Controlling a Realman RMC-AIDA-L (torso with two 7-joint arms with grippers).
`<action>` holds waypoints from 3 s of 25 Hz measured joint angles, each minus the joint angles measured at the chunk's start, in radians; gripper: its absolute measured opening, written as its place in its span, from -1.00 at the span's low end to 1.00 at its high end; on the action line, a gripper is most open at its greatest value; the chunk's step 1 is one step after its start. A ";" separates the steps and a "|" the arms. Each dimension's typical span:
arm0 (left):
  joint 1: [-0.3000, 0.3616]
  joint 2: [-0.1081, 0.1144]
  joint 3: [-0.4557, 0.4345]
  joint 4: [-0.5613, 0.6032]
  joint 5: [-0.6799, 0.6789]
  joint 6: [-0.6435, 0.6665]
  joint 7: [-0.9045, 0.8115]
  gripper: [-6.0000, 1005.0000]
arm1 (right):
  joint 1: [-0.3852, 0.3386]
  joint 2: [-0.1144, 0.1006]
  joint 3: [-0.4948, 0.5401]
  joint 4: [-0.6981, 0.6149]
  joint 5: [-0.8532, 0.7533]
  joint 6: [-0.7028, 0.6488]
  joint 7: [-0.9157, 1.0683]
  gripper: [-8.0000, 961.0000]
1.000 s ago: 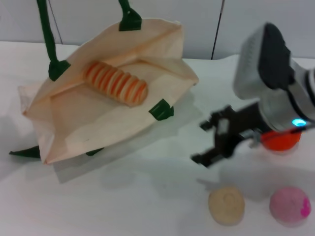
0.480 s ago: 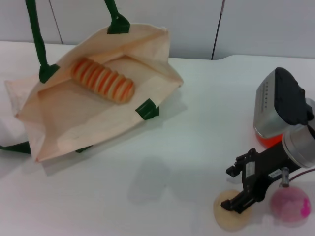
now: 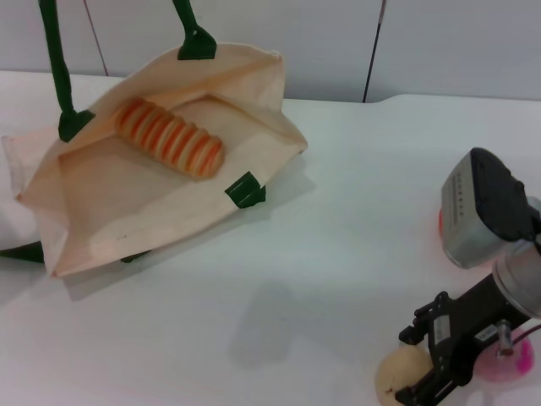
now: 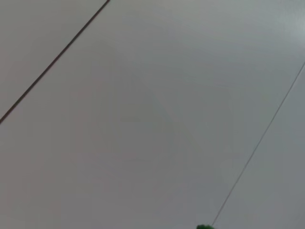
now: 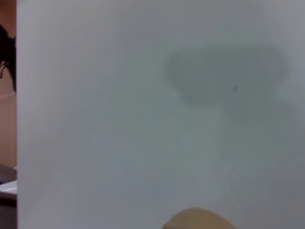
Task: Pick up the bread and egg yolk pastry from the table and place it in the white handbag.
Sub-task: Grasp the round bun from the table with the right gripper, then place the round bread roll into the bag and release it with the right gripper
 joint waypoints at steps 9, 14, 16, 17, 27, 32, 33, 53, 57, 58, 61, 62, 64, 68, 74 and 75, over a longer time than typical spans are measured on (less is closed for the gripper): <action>0.005 0.002 -0.001 0.000 -0.003 0.000 0.000 -0.76 | -0.005 0.004 -0.030 -0.019 -0.024 0.003 0.009 0.89; 0.005 0.004 -0.001 0.000 -0.003 0.000 -0.004 -0.76 | -0.003 0.004 -0.047 -0.019 -0.023 0.011 0.007 0.84; 0.005 0.006 -0.001 0.000 -0.003 0.000 -0.005 -0.76 | -0.001 0.004 -0.052 -0.020 -0.022 0.021 0.005 0.79; 0.005 0.006 -0.001 0.000 -0.003 0.000 -0.006 -0.76 | 0.000 0.004 -0.054 -0.021 -0.020 0.026 0.004 0.77; 0.006 0.009 -0.001 0.000 -0.003 0.000 -0.008 -0.76 | 0.002 0.004 -0.058 -0.053 -0.019 0.054 0.004 0.53; 0.007 0.009 -0.001 0.000 -0.003 -0.003 -0.008 -0.76 | -0.007 0.004 -0.045 -0.103 -0.003 0.064 -0.002 0.36; 0.007 0.009 -0.001 0.000 -0.003 -0.003 -0.008 -0.76 | -0.008 0.004 -0.038 -0.117 0.009 0.068 -0.005 0.35; -0.097 -0.024 0.025 -0.053 0.046 -0.088 -0.009 -0.76 | 0.307 0.007 -0.082 0.129 0.371 -0.331 -0.123 0.28; -0.104 -0.028 0.026 -0.054 0.047 -0.117 -0.011 -0.76 | 0.365 0.010 -0.162 0.215 0.413 -0.476 -0.127 0.28; -0.108 -0.030 0.027 -0.054 0.047 -0.139 -0.015 -0.76 | 0.369 0.010 -0.172 0.224 0.419 -0.509 -0.126 0.28; -0.109 -0.035 0.027 -0.054 0.046 -0.162 -0.023 -0.76 | 0.376 0.011 -0.182 0.261 0.425 -0.627 -0.119 0.28; -0.109 -0.036 0.027 -0.054 0.045 -0.171 -0.026 -0.76 | 0.379 0.011 -0.182 0.275 0.425 -0.656 -0.117 0.28; -0.110 -0.037 0.027 -0.054 0.042 -0.192 -0.031 -0.76 | 0.385 0.012 -0.183 0.291 0.425 -0.688 -0.116 0.28; -0.116 -0.042 0.020 -0.054 0.038 -0.246 -0.047 -0.76 | 0.432 0.018 -0.211 0.382 0.428 -0.832 -0.093 0.27; -0.118 -0.052 0.013 -0.047 0.019 -0.315 -0.067 -0.76 | 0.456 0.019 -0.265 0.437 0.428 -1.026 -0.005 0.26; -0.117 -0.052 0.013 -0.047 0.013 -0.322 -0.069 -0.76 | 0.455 0.019 -0.266 0.435 0.428 -1.046 0.008 0.26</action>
